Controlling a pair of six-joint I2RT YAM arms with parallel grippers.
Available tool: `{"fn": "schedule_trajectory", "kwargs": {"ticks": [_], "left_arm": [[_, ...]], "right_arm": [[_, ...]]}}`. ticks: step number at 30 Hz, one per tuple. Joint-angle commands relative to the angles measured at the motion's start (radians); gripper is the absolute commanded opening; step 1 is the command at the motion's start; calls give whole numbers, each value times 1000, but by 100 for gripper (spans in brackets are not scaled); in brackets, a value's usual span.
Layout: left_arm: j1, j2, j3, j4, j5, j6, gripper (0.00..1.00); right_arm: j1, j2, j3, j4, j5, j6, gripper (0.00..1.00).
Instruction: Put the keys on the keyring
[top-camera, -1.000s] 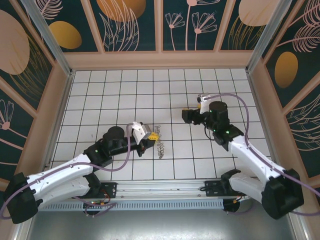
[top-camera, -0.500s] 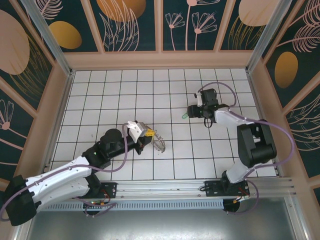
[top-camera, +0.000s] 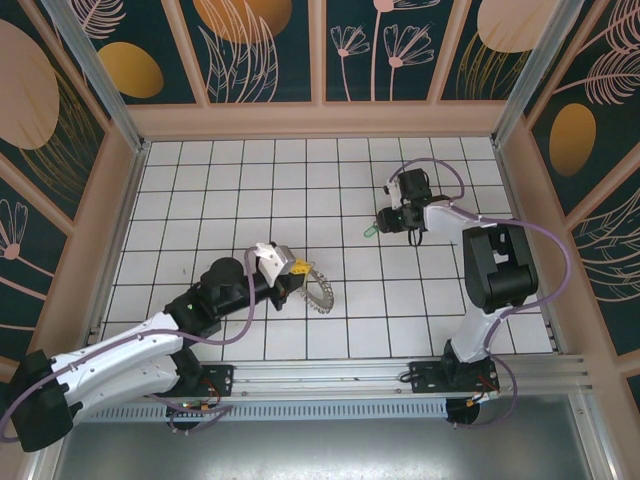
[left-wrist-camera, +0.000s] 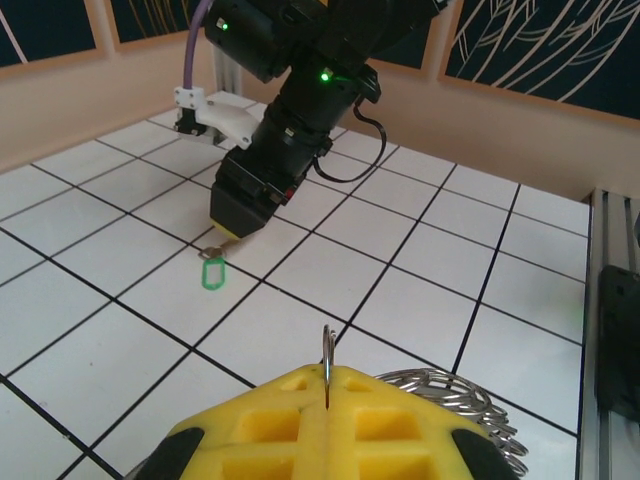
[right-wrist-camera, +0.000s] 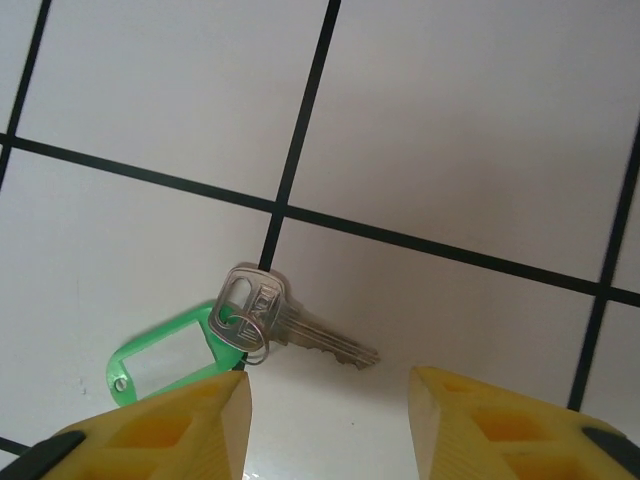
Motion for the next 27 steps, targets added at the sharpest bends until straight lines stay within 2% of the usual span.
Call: {"fn": "schedule_trajectory", "kwargs": {"ticks": [1, 7, 20, 24, 27], "left_arm": [[1, 12, 18, 53, 17, -14, 0], [1, 52, 31, 48, 17, -20, 0], [1, 108, 51, 34, 38, -6, 0], [1, 105, 47, 32, 43, -8, 0], [1, 103, 43, 29, 44, -14, 0]], "right_arm": [[-1, 22, 18, 9, -54, -15, 44], [0, 59, 31, 43, -100, -7, 41], [11, 100, 36, 66, -115, 9, 25], [28, 90, 48, 52, -88, 5, 26], [47, 85, 71, 32, -51, -2, 32]]}}
